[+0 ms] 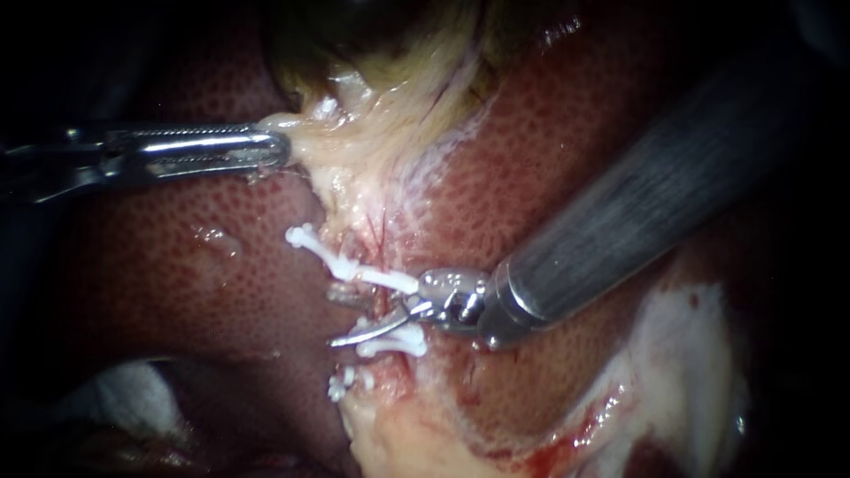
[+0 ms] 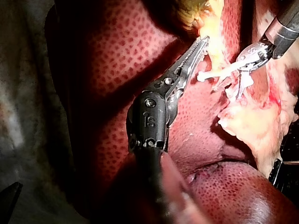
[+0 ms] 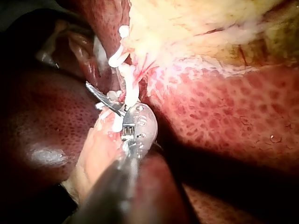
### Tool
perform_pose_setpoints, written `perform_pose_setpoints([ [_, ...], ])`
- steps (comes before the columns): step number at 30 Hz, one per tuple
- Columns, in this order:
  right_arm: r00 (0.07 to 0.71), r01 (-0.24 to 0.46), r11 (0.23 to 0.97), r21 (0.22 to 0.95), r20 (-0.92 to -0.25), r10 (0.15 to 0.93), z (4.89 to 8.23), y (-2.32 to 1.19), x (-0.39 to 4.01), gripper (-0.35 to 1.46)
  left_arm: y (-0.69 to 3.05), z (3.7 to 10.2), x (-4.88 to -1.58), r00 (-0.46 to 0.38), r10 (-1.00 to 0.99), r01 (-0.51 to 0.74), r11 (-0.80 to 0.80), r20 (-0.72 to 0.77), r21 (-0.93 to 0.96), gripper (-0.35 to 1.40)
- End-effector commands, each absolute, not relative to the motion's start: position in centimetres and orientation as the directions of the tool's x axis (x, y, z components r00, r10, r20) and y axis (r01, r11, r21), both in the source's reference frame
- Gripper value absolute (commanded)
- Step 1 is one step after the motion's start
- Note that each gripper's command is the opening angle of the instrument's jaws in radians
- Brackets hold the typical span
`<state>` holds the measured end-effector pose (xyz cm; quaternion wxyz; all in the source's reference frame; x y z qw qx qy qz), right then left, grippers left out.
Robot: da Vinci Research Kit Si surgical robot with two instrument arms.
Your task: Go to the cutting position right tube
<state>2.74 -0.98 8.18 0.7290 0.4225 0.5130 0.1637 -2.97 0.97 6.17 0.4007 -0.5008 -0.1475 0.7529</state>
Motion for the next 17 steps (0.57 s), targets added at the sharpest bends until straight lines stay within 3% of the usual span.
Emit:
perform_pose_setpoints([
  [1,0.418,0.194,0.590,0.784,-0.610,0.673,8.18,-0.98,2.74,1.06,0.97,6.17,-2.97,-0.177,0.751,-0.456,-0.635,-0.636,-0.624,-0.35],
  [17,0.415,0.195,0.589,0.784,-0.611,0.674,8.18,-0.98,2.74,0.98,0.97,6.17,-2.97,-0.177,0.751,-0.456,-0.635,-0.636,-0.623,-0.35],
])
